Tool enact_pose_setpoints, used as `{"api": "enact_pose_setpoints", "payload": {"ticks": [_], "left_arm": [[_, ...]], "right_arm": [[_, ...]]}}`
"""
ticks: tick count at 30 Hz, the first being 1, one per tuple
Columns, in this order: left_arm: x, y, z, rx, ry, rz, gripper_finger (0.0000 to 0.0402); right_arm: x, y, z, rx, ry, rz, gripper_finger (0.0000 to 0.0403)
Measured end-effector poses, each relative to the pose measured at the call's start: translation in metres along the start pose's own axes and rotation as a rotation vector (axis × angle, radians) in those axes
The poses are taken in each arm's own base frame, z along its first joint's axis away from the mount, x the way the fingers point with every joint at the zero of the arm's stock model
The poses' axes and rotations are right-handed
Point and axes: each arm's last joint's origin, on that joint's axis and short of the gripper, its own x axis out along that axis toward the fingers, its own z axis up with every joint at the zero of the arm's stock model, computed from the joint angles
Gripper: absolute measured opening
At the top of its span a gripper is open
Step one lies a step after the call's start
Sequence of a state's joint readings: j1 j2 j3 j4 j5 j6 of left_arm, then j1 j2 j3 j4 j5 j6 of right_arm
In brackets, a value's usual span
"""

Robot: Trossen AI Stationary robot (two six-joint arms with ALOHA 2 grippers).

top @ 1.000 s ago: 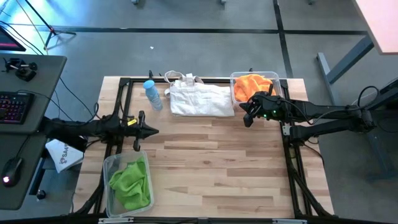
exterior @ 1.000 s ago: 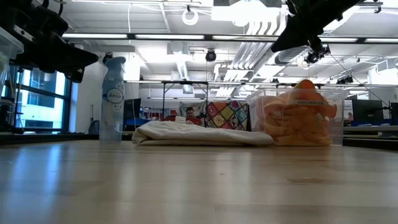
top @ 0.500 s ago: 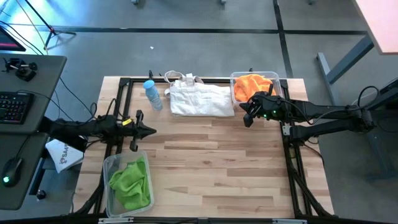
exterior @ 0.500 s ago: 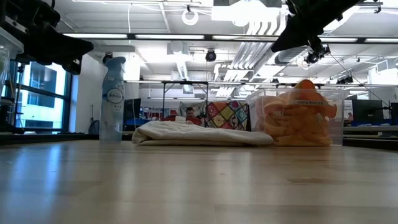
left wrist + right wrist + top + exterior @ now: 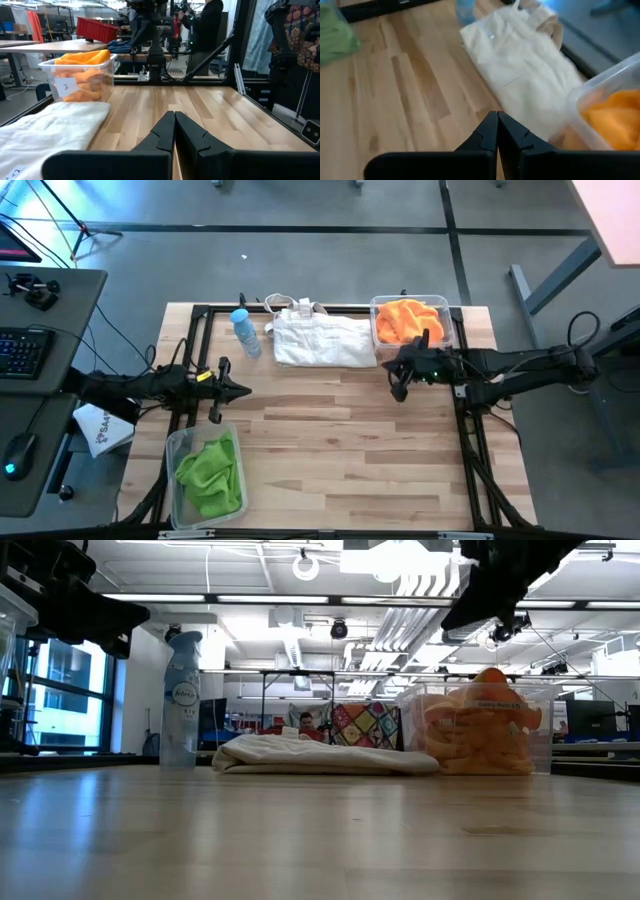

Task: Sort microfiber towel by color & place in baskets
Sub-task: Return to Home Position

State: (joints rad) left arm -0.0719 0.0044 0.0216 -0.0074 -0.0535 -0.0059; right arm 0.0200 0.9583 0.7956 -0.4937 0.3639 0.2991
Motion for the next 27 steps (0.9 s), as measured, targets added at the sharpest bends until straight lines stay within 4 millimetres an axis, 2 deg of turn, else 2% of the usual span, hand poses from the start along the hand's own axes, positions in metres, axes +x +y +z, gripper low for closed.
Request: {"api": "enact_pose_setpoints", "payload": {"ticks": [2, 5, 11, 14, 17, 27], "left_arm": [[0.000, 0.000, 0.000, 0.000, 0.000, 0.000, 0.0000], [0.000, 0.000, 0.000, 0.000, 0.000, 0.000, 0.0000], [0.000, 0.000, 0.000, 0.000, 0.000, 0.000, 0.0000], [0.000, 0.000, 0.000, 0.000, 0.000, 0.000, 0.0000], [0.000, 0.000, 0.000, 0.000, 0.000, 0.000, 0.0000], [0.000, 0.000, 0.000, 0.000, 0.000, 0.000, 0.0000]], "right_arm": [[0.000, 0.005, -0.008, -0.035, -0.018, -0.018, 0.0000], [0.005, 0.009, -0.032, -0.042, -0.017, 0.014, 0.0000], [0.015, 0.010, -0.066, -0.061, -0.120, 0.185, 0.0000], [0.018, 0.004, -0.078, -0.068, -0.198, 0.262, 0.0000], [0.021, -0.005, -0.090, -0.055, -0.262, 0.267, 0.0000], [0.011, -0.024, -0.121, -0.032, -0.483, 0.358, 0.0000]]}}
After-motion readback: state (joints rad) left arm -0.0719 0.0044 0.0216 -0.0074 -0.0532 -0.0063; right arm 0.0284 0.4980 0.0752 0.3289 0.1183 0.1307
